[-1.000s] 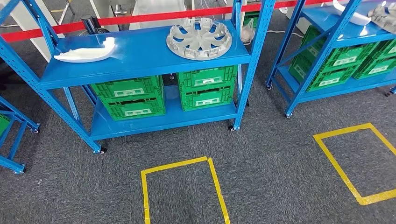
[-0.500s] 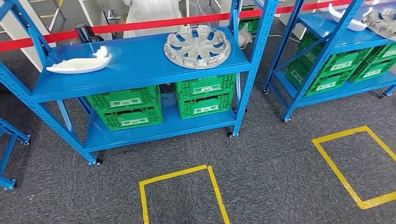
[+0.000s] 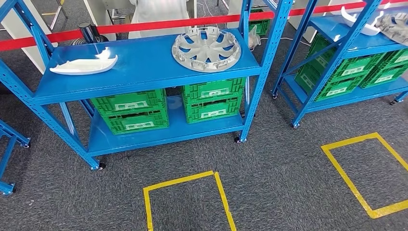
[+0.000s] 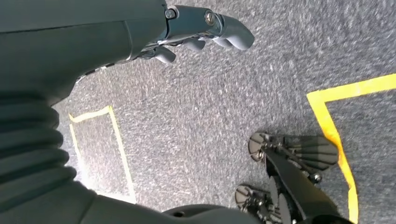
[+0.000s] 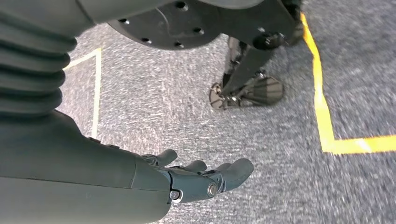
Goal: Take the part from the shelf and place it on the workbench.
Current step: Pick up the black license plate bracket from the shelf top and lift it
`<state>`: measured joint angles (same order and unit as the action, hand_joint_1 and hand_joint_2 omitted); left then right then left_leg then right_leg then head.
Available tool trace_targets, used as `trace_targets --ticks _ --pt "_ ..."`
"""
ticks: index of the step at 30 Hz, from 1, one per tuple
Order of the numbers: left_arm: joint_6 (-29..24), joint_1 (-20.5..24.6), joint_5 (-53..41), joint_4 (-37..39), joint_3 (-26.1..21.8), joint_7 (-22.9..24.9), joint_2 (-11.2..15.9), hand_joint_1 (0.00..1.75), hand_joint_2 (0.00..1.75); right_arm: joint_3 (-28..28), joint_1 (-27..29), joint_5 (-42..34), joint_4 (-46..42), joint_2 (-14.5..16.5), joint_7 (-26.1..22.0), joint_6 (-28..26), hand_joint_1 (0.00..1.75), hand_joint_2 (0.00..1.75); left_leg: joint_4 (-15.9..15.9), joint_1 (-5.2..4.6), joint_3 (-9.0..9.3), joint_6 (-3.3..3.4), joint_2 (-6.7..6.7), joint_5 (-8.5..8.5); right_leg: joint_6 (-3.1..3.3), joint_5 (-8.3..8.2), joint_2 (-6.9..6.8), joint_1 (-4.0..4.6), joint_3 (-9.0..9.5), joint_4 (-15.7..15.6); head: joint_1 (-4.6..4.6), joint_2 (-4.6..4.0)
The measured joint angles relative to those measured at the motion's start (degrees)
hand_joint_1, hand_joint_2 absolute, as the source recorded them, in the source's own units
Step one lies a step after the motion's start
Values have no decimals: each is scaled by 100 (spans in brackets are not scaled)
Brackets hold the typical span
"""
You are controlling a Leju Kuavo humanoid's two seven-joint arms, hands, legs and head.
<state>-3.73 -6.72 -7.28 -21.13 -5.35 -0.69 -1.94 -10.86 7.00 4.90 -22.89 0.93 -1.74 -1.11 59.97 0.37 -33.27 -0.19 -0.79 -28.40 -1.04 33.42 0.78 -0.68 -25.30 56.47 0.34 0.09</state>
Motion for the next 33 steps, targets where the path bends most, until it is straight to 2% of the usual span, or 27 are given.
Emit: trace_targets --ticks 12,16,19,22,24,28,33 --pt "-631 331 -1295 190 -864 -110 -305 0 175 -1632 -317 864 244 226 -291 -188 0 175 -30 1 28 -8 1 11 -3 0 0 3 11 0 -1 0" --pt "-838 433 -1719 254 -1120 -155 -412 0 0 -2156 -413 1120 307 282 -394 -240 0 0 -33 1 29 -10 1 12 -3 0 0 2 11 0 -1 0" --pt "-1161 659 -2358 419 -1543 -260 -594 0 0 -2796 -615 1515 473 401 -635 -290 0 0 -33 2 29 -10 0 18 -4 -1 0 2 10 0 -1 0" --pt "-1751 962 -3774 630 -2213 -424 -828 0 0 -4062 -901 2291 687 581 -1123 -384 0 0 -34 2 36 -9 -1 22 -5 -2 -1 3 20 0 -1 0" --pt "-1900 1101 -4242 718 -2457 -417 -926 0 0 -4646 -1015 2566 766 655 -1280 -450 0 0 -35 2 44 -10 -1 22 -5 -2 -3 3 28 0 -1 0" --pt "-1942 1194 -4356 822 -2733 -367 -1010 0 0 -5221 -1091 2698 864 702 -1327 -491 0 0 -35 1 46 -10 -2 21 -5 -2 -5 2 30 0 -1 0" --pt "-1928 1236 -4395 883 -2879 -340 -1050 0 0 -5529 -1132 2778 915 704 -1490 -494 0 0 -38 1 46 -10 -4 21 -5 -1 -9 2 29 0 -2 0"
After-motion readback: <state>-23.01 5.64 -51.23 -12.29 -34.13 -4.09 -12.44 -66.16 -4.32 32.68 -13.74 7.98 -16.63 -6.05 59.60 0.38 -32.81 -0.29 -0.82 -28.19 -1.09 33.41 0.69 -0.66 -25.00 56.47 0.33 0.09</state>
